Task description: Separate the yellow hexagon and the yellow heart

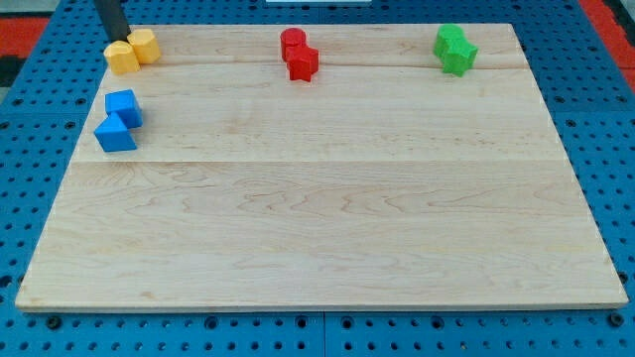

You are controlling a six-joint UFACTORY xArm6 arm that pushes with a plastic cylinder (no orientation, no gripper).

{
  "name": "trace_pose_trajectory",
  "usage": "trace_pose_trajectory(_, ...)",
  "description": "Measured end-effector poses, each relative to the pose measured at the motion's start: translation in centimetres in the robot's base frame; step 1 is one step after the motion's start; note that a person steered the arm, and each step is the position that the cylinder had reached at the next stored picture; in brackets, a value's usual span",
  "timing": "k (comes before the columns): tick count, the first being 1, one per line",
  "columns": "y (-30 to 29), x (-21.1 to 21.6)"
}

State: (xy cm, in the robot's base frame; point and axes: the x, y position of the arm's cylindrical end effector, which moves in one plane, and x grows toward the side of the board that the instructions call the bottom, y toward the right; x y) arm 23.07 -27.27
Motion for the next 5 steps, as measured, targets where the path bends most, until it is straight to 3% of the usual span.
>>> trace_pose_trajectory(3, 1.2, 1.3)
trace_pose_trajectory(4, -3.1, 1.3)
trace_pose_trajectory(5, -3.2, 2.1)
